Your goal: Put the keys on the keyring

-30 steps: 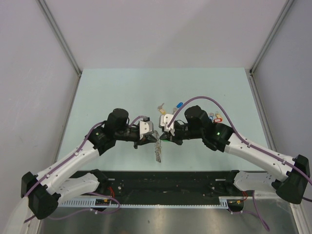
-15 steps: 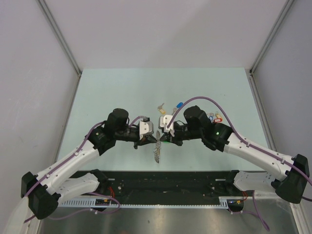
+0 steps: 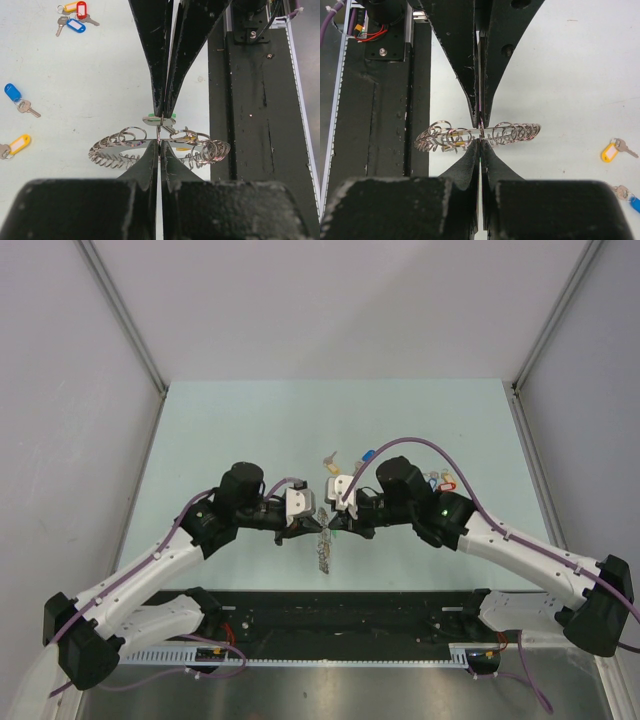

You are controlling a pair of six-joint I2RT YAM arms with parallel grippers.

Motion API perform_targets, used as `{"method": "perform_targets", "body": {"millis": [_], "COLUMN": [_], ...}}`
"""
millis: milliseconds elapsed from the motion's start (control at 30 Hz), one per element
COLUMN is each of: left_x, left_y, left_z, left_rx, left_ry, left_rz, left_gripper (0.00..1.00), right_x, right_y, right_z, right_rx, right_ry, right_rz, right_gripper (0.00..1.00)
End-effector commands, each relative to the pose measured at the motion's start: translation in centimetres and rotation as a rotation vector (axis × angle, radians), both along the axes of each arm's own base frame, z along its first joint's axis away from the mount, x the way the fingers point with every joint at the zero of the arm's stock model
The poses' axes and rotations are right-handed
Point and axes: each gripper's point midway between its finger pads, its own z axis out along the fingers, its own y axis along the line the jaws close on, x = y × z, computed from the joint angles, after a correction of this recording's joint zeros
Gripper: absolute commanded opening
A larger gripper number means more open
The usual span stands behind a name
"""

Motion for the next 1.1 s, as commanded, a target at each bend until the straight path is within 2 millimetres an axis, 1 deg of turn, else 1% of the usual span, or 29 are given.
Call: {"method": "perform_targets", "body": {"millis": [0,200,400,700,1067], "left_x": [-0.16,-0.1,-0.07,-0.09,-0.18], "left_y": [-0.58,-0.58,-0.54,-0.56,-0.6], "left_z": [1.51,1.27,1.35,1.38,1.4], "left_rx": [-0.052,-0.043,-0.044,-0.045,-0.047], "left_ry": [-0.064,-0.059,-0.06,-0.06,-0.059], "left_rz": [-0.046,-0.043,-0.041,-0.042,-0.046], "left_gripper": [0.0,0.0,0.0,0.0,0.0], "right_x": [0.15,0.14,0.14,-0.31,-0.21], "right_y": [-0.19,-0.29,-0.07,0.25,0.39], "right_z": [1.71,1.84,1.36,1.27,0.96], "right_rx": [0.049,0.053,0.047,0.053,0.048], "right_ry": [-0.025,-0.028,-0.006,0.014,0.02], "right_rz": [-0.009,-0.011,0.002,0.03,0.029], "right_gripper": [0.0,0.0,0.0,0.0,0.0]}}
